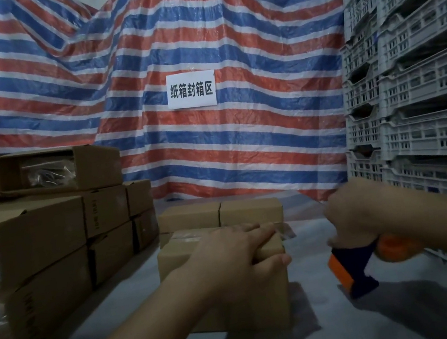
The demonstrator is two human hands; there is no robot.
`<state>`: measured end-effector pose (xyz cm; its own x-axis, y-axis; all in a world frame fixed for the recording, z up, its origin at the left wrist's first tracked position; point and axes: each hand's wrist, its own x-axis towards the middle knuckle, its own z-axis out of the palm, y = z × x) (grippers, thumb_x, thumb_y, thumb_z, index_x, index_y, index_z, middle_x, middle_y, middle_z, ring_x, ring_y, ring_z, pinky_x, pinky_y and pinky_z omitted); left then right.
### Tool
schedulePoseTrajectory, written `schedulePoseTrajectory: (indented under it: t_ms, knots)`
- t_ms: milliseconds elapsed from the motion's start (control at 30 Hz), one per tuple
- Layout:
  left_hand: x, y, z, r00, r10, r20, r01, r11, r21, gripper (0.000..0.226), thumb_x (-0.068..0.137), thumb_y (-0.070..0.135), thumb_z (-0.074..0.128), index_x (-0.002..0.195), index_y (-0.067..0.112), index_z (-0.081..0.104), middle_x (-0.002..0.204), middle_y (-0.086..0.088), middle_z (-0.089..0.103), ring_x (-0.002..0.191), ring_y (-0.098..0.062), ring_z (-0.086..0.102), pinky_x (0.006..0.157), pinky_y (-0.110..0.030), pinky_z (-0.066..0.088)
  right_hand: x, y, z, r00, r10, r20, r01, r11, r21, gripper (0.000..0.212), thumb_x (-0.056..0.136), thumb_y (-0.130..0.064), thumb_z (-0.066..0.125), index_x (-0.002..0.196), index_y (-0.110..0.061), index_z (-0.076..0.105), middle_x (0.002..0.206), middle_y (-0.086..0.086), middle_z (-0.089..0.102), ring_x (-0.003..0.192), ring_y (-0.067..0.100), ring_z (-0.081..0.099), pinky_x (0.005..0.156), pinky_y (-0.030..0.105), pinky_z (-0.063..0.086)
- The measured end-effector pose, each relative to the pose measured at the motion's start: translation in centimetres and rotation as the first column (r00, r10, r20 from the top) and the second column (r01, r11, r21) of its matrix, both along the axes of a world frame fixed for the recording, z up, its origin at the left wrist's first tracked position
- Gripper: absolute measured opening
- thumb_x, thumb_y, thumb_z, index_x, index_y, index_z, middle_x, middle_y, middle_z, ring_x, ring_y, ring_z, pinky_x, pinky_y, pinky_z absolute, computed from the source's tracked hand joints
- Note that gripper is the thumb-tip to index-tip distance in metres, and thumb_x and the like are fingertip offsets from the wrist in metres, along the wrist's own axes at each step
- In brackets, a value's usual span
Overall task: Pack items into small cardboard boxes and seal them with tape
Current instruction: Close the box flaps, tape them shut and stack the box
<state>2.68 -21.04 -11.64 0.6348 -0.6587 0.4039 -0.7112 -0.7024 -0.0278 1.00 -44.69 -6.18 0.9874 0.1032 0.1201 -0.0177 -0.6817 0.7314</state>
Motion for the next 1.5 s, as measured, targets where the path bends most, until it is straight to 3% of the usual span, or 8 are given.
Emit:
schedulePoseTrajectory:
  t_ms: [267,567,700,767,900,967,1300,1500]
  knots:
    - [0.0,0.0,-0.1,0.999,-0.005,0.042,0.006,1.000,-0.020,0.057,0.093,0.070,0.033,0.143,0.042,0.039,0.140,0.010,0.052,0.117,-0.011,0.053,0.082,-0.024,0.034,-3.9,-4.8,-8.4,0.816,0.121,0.565,-0.270,0.944,0.188,0.056,0.085,-0.078,0.032,0.060,-0.032,0.011,0.045,-0.009,0.038,0.033,0.009,0.038,0.035,0.020,0.028]
    - [-0.4,-0.2,0.0,0.999,0.005,0.039,-0.004,1.000,-0.025,0.056,0.093,0.070,0.034,0.141,0.042,0.042,0.136,0.011,0.055,0.113,-0.011,0.054,0.068,-0.019,0.030,-4.8,-5.1,-11.0,0.838,-0.146,0.527,-0.059,0.934,0.353,0.067,0.092,-0.078,0.018,0.066,-0.025,0.048,0.058,-0.009,0.043,0.048,0.005,0.043,0.043,0.024,0.028]
    - [-0.3,-0.2,-0.1,0.999,0.015,0.050,-0.015,1.000,-0.018,0.058,0.093,0.071,0.034,0.143,0.042,0.039,0.140,0.011,0.052,0.119,-0.013,0.052,0.080,-0.027,0.033,-4.6,-2.9,-7.5,0.899,-0.058,0.433,-0.093,0.943,0.319,0.047,0.102,-0.062,0.021,0.120,-0.032,0.052,0.066,-0.004,0.042,0.058,0.017,0.051,0.053,0.028,0.038]
    - [-0.2,-0.2,-0.1,0.999,0.015,0.046,-0.014,1.000,-0.024,0.058,0.093,0.071,0.035,0.144,0.042,0.038,0.141,0.011,0.052,0.119,-0.013,0.052,0.081,-0.028,0.034,-4.1,-0.8,-5.2,0.837,-0.078,0.542,-0.281,0.789,0.547,0.060,0.099,-0.064,0.015,0.095,-0.026,0.060,0.068,-0.007,0.051,0.064,0.014,0.056,0.055,0.028,0.038]
    - [0.0,-0.2,-0.2,0.999,0.000,0.038,0.002,0.999,-0.044,0.057,0.092,0.071,0.036,0.141,0.043,0.040,0.136,0.011,0.055,0.113,-0.011,0.053,0.075,-0.028,0.034,-1.4,4.5,-0.9,0.884,-0.057,0.463,-0.466,-0.165,0.869,0.036,0.103,-0.050,0.030,0.096,-0.029,0.059,0.100,-0.006,0.063,0.095,0.015,0.058,0.079,0.034,0.044]
    - [0.1,-0.2,-0.1,0.999,0.002,0.052,0.001,0.999,-0.042,0.058,0.091,0.072,0.036,0.141,0.043,0.040,0.136,0.012,0.055,0.113,-0.011,0.053,0.076,-0.028,0.034,-0.4,7.1,0.1,0.914,-0.020,0.405,-0.379,-0.396,0.837,0.025,0.105,-0.044,0.035,0.109,-0.032,0.056,0.108,-0.007,0.061,0.101,0.010,0.056,0.082,0.027,0.041]
    - [0.0,-0.2,-0.2,0.998,0.011,0.063,-0.007,0.997,-0.071,0.049,0.086,0.069,0.050,0.120,0.035,0.052,0.107,0.009,0.064,0.088,-0.007,0.055,0.073,-0.028,0.038,2.1,9.6,-5.7,0.971,-0.008,0.238,-0.154,-0.784,0.602,0.033,0.103,-0.056,0.035,0.106,-0.034,0.058,0.088,-0.017,0.070,0.075,0.002,0.068,0.049,0.015,0.050]
    - [-0.1,0.2,-0.1,0.998,-0.055,-0.011,0.053,0.983,-0.176,0.051,0.082,0.066,0.059,0.123,0.038,0.048,0.115,0.013,0.060,0.092,-0.001,0.051,0.071,-0.019,0.036,0.9,9.0,-7.8,0.979,-0.015,0.205,-0.116,-0.863,0.491,0.045,0.103,-0.050,0.040,0.120,-0.018,0.068,0.110,0.016,0.075,0.105,0.031,0.072,0.082,0.041,0.059]
